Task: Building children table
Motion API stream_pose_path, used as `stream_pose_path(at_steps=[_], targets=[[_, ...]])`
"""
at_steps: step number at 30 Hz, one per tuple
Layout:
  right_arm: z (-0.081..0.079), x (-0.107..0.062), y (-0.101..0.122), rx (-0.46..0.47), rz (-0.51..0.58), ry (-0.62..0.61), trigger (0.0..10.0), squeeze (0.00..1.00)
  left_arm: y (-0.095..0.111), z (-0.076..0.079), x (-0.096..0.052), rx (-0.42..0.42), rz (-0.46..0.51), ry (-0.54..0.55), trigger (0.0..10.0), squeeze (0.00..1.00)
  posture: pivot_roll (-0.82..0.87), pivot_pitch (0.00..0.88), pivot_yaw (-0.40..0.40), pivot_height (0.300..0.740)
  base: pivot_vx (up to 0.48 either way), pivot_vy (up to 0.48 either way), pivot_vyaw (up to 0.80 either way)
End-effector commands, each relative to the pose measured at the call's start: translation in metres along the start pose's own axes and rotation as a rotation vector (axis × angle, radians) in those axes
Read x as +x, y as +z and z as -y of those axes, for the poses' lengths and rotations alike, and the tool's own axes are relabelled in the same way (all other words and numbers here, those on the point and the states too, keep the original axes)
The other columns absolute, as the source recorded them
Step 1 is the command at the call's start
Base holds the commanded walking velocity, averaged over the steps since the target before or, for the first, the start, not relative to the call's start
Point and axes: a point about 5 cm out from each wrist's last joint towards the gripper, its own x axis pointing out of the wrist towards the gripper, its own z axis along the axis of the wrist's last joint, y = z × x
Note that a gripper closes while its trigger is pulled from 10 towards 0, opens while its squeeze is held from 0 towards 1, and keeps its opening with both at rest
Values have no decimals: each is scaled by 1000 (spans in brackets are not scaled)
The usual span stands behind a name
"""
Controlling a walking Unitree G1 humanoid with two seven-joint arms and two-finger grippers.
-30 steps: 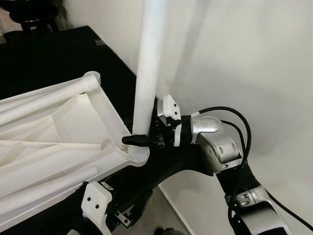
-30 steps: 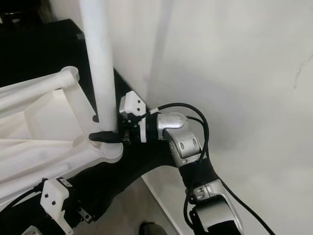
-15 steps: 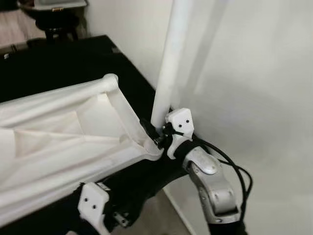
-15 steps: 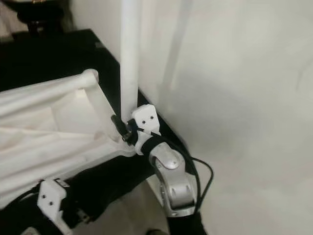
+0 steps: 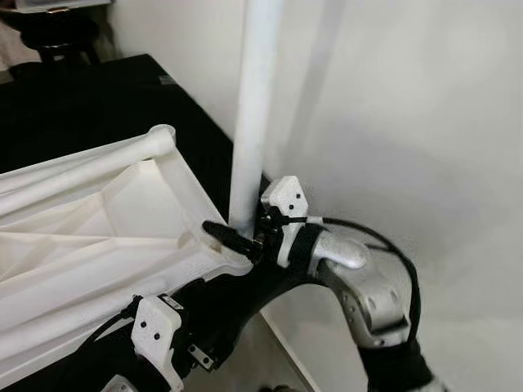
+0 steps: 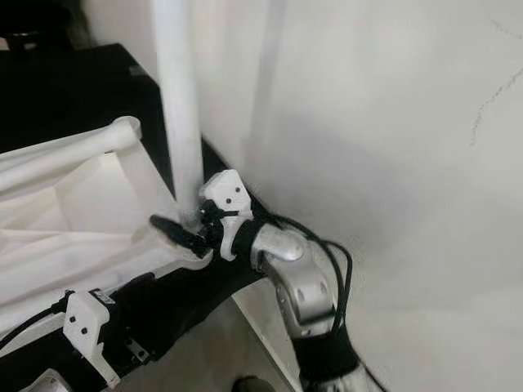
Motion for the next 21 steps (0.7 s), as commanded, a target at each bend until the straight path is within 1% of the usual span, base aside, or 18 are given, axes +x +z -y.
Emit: stream_pose_path(at_steps=[1,3,4,5,6,7,8,12,13,14,21], targets=[[-2,1,-3,-39,-10,165,10000,0,-5,2,-2,-21,-25,7,10000,0,-189,159,-94,740,0,0,0],[0,0,-3,-60,-23,215,10000,0,-5,2,-2,-21,-24,8,10000,0,-188,160,-94,740,0,0,0],[1,-1,-3,-68,-34,270,10000,0,-5,3,-3,-22,-24,9,10000,0,-181,165,-96,740,0,0,0],[1,-1,-3,-68,-34,270,10000,0,-5,3,-3,-22,-24,9,10000,0,-181,165,-96,740,0,0,0],[3,-1,-3,-64,-45,331,10000,0,-4,4,-4,-23,-24,11,10000,0,-178,170,-96,740,0,0,0],[3,-1,-3,-64,-45,331,10000,0,-4,4,-4,-23,-24,11,10000,0,-178,170,-96,740,0,0,0],[7,1,-2,-60,-51,360,10000,0,-3,5,-4,-23,-25,11,10000,0,-174,177,-97,740,0,0,0],[15,4,-1,-59,-58,392,9843,0,-3,7,-5,-26,-27,11,10000,0,-170,183,-97,740,0,0,0],[18,6,-2,-55,-56,407,4706,0,-2,8,-6,-28,-28,11,10000,0,-170,187,-96,740,0,0,0],[20,5,-3,-52,-55,423,0,0,-2,8,-6,-30,-29,11,10000,0,-172,189,-97,740,0,0,0],[24,2,-4,-32,-51,432,0,0,-2,10,-7,-33,-29,10,10000,0,-174,189,-101,740,0,0,0]])
